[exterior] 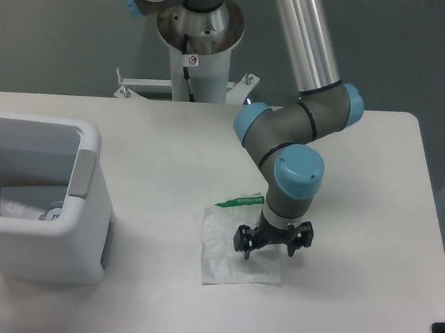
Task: Place the trash in the trash can
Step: 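Lower the gripper onto the bag and pinch it closed, then lift the bag and carry it over the trash bin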
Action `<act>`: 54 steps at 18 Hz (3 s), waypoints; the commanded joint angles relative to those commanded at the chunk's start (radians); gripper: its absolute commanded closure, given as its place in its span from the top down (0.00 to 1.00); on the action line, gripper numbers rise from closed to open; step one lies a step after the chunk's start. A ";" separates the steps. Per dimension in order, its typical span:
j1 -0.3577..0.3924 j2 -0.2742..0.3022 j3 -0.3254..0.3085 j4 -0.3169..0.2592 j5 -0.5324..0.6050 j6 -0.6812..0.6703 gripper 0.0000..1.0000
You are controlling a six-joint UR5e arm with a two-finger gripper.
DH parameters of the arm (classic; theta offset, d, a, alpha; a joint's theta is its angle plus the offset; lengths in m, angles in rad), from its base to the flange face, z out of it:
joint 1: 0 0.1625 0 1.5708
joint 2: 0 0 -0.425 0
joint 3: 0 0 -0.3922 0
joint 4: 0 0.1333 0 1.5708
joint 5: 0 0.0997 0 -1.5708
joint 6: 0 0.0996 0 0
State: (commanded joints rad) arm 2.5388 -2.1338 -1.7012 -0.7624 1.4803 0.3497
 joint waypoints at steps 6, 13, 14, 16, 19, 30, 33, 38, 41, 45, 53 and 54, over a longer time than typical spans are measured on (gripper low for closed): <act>-0.005 0.003 -0.002 0.000 -0.002 -0.011 0.73; -0.012 0.003 -0.003 0.000 0.006 -0.017 0.31; -0.014 0.003 -0.003 -0.002 0.006 -0.017 0.24; -0.015 0.009 -0.005 -0.003 0.003 -0.018 0.13; -0.028 0.015 -0.015 -0.005 0.002 -0.028 0.02; -0.034 0.135 -0.034 -0.029 -0.003 -0.090 0.00; -0.043 0.238 -0.022 -0.026 -0.024 -0.143 0.00; -0.034 0.343 0.020 -0.025 -0.119 -0.239 0.00; -0.037 0.393 0.051 -0.025 -0.146 -0.282 0.00; -0.043 0.469 0.110 -0.017 -0.205 -0.388 0.00; -0.103 0.526 0.259 -0.008 -0.327 -0.509 0.00; -0.119 0.528 0.261 0.004 -0.340 -0.496 0.00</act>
State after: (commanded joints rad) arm 2.4193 -1.6061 -1.4404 -0.7579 1.1399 -0.1459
